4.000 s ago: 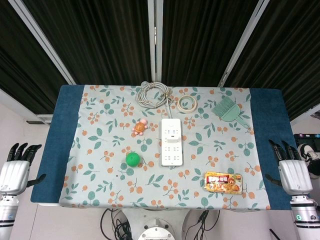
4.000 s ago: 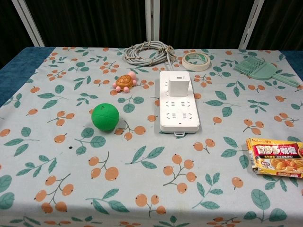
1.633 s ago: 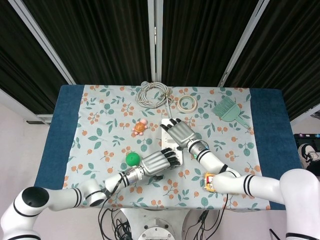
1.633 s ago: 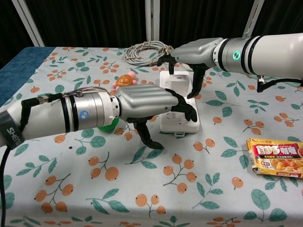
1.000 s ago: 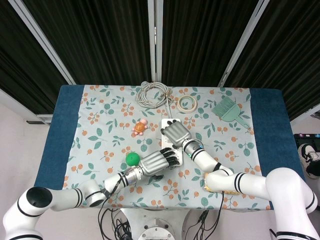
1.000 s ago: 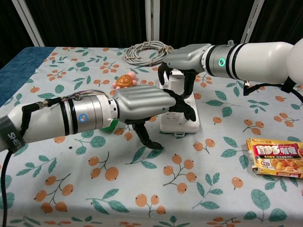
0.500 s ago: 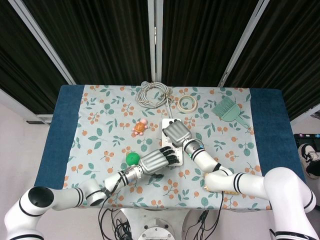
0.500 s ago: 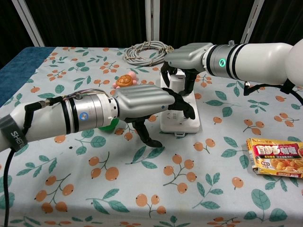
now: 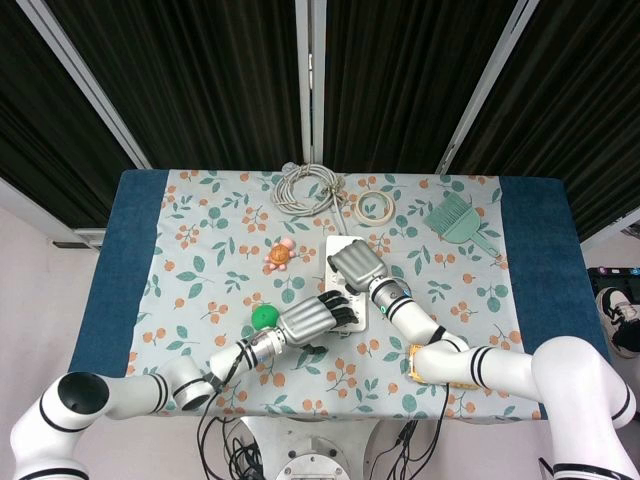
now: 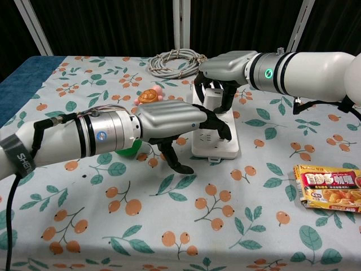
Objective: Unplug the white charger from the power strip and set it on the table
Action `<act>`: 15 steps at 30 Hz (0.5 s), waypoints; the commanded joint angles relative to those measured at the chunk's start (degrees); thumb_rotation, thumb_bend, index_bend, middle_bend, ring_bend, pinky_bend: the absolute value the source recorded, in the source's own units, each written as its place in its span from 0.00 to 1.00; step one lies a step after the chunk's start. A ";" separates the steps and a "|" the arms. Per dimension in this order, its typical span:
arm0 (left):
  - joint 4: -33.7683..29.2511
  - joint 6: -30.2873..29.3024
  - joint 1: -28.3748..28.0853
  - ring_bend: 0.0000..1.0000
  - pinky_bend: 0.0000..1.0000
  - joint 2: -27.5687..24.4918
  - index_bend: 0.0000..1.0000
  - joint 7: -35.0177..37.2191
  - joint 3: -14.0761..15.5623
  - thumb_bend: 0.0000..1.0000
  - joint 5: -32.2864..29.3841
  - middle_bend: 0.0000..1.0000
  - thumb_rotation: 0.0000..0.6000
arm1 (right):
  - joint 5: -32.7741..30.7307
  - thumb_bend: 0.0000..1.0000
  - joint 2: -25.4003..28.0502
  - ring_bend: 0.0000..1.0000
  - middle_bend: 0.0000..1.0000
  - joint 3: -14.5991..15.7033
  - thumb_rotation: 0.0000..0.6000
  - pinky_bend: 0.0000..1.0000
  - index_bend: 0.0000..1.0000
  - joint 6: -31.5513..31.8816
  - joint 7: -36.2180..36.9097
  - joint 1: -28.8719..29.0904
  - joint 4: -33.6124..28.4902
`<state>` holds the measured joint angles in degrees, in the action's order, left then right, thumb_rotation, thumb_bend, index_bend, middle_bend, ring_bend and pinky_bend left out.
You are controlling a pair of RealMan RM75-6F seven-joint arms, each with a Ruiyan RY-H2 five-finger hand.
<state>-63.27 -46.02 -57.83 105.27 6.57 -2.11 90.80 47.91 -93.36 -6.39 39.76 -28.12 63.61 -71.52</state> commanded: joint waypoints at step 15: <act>-1.18 1.67 -0.31 0.10 0.11 -0.72 0.19 -0.01 -0.74 0.20 -2.52 0.21 1.00 | 8.36 0.37 2.64 0.46 0.79 -0.35 1.00 0.40 1.00 -1.39 9.05 -3.34 -0.55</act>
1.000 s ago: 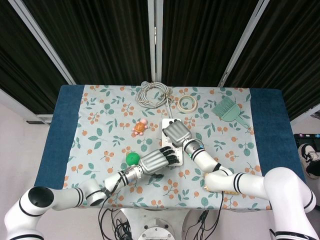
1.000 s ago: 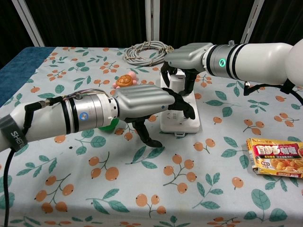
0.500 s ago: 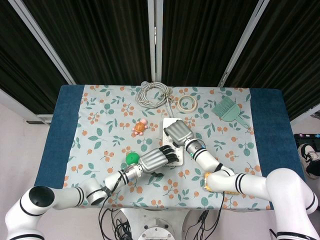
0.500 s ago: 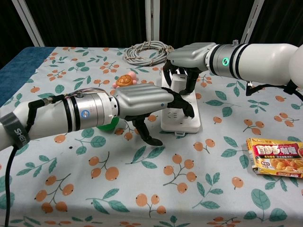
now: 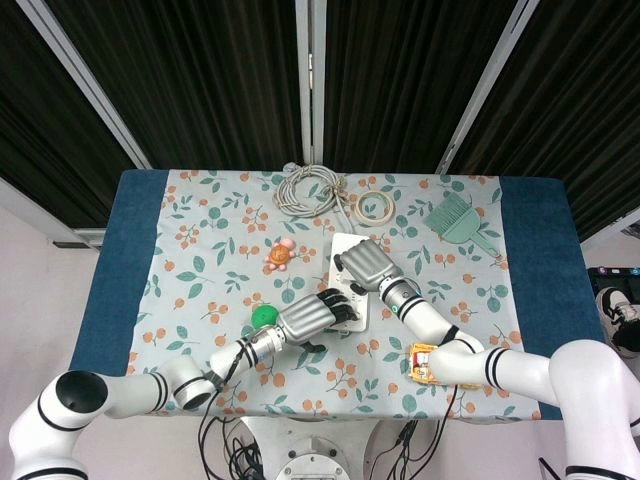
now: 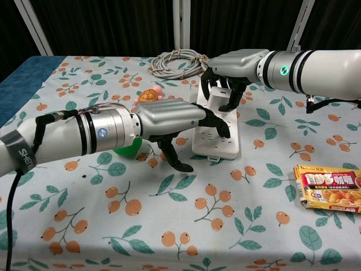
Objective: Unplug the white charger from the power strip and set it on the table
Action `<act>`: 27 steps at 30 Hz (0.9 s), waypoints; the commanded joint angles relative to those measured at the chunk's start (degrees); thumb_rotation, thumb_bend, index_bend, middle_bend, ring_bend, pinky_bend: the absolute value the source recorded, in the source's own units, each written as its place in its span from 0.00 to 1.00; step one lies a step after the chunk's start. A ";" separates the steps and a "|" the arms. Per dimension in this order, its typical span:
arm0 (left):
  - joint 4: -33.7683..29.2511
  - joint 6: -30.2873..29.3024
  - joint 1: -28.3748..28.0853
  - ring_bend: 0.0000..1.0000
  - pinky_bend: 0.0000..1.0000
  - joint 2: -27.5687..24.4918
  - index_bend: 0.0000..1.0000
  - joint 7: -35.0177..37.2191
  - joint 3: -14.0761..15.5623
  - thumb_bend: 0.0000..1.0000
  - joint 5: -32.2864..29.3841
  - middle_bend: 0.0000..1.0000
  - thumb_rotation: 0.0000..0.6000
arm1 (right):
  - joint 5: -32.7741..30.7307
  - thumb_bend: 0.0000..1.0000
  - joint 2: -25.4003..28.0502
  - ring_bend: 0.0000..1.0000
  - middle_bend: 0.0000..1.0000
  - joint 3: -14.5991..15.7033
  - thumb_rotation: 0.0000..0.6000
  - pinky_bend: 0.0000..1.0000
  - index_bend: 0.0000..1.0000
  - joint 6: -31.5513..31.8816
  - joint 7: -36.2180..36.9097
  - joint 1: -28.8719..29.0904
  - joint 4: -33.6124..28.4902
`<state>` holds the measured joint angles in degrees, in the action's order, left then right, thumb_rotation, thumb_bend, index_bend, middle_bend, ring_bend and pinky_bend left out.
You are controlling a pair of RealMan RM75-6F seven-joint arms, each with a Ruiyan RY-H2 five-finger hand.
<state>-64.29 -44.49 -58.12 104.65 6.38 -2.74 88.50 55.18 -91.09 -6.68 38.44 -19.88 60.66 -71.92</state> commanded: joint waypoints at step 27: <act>-1.82 0.35 -0.05 0.10 0.11 -1.54 0.19 0.71 -0.47 0.20 -1.51 0.21 1.00 | 7.55 0.38 2.51 0.47 0.80 -0.42 1.00 0.40 1.00 0.33 5.47 -2.72 -1.06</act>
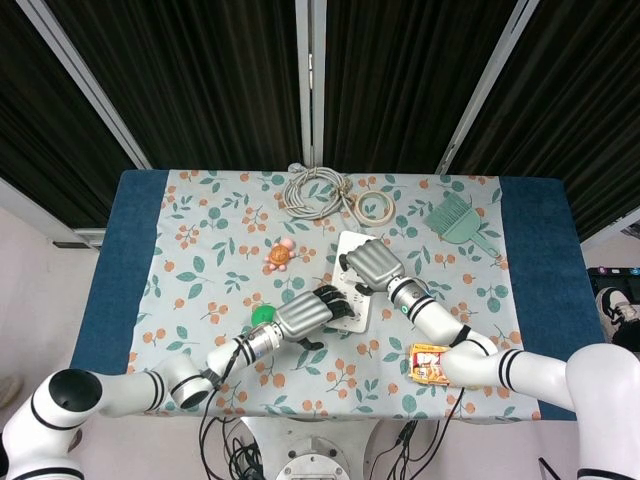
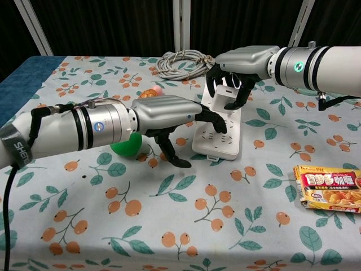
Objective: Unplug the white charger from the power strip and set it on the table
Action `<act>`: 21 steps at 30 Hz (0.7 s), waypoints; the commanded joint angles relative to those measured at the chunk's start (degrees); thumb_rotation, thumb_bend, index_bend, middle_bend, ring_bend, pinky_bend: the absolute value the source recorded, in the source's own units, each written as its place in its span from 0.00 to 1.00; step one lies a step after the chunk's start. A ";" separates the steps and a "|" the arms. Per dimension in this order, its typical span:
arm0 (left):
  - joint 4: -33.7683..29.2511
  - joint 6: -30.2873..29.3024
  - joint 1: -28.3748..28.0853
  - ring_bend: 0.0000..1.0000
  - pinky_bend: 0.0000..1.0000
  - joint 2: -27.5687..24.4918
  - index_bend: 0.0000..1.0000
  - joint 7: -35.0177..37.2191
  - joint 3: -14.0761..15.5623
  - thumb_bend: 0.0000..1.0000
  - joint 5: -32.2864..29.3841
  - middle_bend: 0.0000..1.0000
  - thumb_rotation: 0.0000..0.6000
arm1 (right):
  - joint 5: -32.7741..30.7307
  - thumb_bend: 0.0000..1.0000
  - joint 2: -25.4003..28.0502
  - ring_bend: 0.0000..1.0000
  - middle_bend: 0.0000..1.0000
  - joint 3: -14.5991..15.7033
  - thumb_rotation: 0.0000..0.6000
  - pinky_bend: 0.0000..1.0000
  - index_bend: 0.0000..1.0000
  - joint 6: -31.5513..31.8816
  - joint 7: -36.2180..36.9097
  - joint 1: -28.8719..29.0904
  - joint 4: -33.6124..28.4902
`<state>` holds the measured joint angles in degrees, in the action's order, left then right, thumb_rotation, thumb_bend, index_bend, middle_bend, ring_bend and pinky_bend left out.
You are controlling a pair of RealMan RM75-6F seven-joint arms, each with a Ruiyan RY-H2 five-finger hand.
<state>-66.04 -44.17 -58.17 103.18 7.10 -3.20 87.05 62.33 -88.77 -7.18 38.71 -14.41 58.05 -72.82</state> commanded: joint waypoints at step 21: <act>-1.05 -0.20 -0.11 0.10 0.11 -0.59 0.19 -0.53 -0.21 0.20 -0.25 0.21 1.00 | 3.86 0.40 2.06 0.47 0.80 -1.52 1.00 0.40 1.00 1.09 4.48 -1.48 -1.53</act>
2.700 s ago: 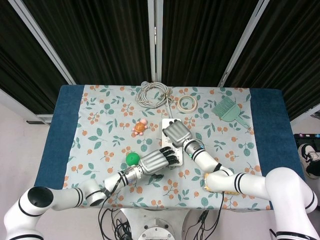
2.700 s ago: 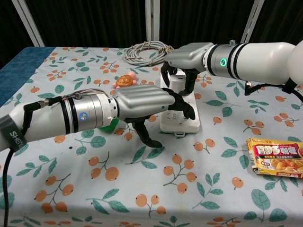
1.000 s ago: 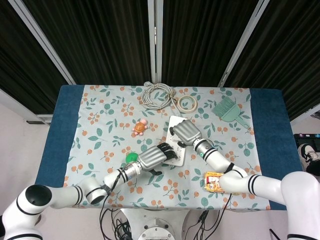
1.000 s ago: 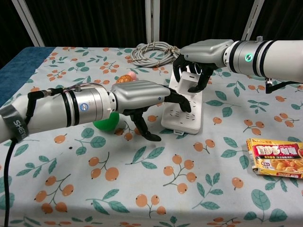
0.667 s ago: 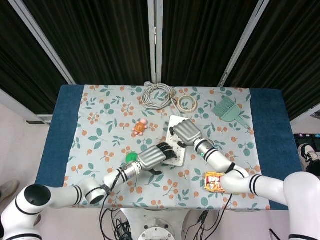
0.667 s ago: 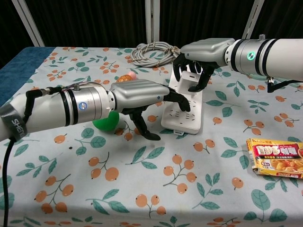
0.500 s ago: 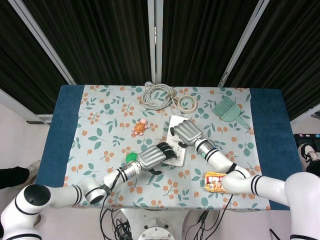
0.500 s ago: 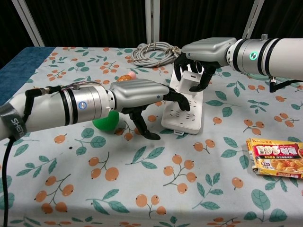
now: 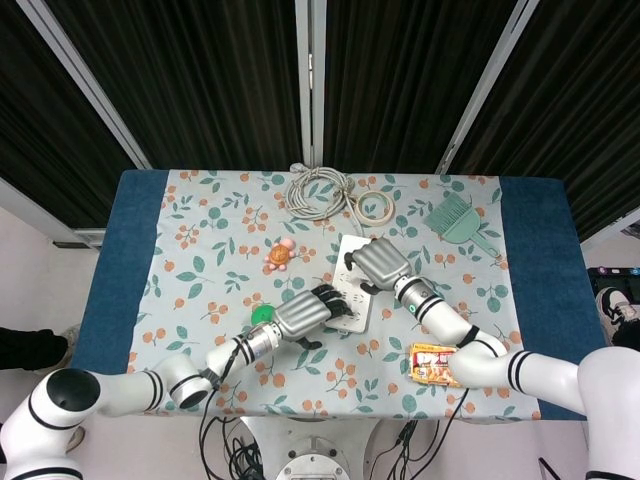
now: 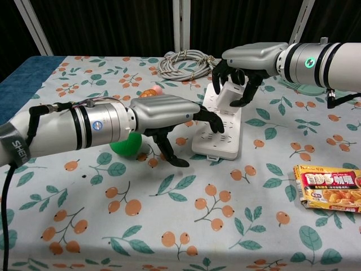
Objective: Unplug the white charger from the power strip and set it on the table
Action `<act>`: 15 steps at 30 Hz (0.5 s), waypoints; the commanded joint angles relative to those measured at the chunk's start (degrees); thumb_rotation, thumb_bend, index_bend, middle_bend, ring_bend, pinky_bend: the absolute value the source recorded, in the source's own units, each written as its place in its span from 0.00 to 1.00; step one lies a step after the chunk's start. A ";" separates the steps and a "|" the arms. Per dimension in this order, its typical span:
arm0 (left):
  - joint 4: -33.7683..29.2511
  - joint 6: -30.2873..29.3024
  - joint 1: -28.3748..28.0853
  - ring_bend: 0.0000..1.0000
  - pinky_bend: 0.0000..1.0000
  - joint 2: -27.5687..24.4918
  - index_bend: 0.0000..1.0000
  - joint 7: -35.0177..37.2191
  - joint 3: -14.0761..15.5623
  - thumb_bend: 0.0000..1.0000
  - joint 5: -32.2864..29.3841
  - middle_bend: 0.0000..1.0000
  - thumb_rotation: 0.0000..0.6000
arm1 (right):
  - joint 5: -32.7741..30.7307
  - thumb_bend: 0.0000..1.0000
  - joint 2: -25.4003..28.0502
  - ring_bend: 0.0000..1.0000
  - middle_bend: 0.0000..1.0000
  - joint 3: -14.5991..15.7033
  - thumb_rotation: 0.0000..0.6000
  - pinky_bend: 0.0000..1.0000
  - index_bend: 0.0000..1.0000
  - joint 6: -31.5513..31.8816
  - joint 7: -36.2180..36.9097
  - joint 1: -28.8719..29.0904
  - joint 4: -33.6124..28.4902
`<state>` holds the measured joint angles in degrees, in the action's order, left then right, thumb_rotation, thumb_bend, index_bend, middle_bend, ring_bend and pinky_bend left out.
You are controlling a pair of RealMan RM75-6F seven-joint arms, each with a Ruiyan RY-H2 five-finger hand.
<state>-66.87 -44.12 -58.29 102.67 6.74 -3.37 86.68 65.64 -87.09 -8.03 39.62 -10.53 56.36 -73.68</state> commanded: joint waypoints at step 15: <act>-8.47 -8.20 3.41 0.10 0.11 -5.97 0.19 -5.73 -1.10 0.19 0.73 0.21 1.00 | -2.79 0.40 6.46 0.46 0.74 -2.81 1.00 0.40 0.96 3.03 5.92 -4.06 -7.54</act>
<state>-73.68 -50.68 -56.07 98.23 2.30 -4.23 87.59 63.75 -81.68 -11.04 42.70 -5.72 53.35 -80.31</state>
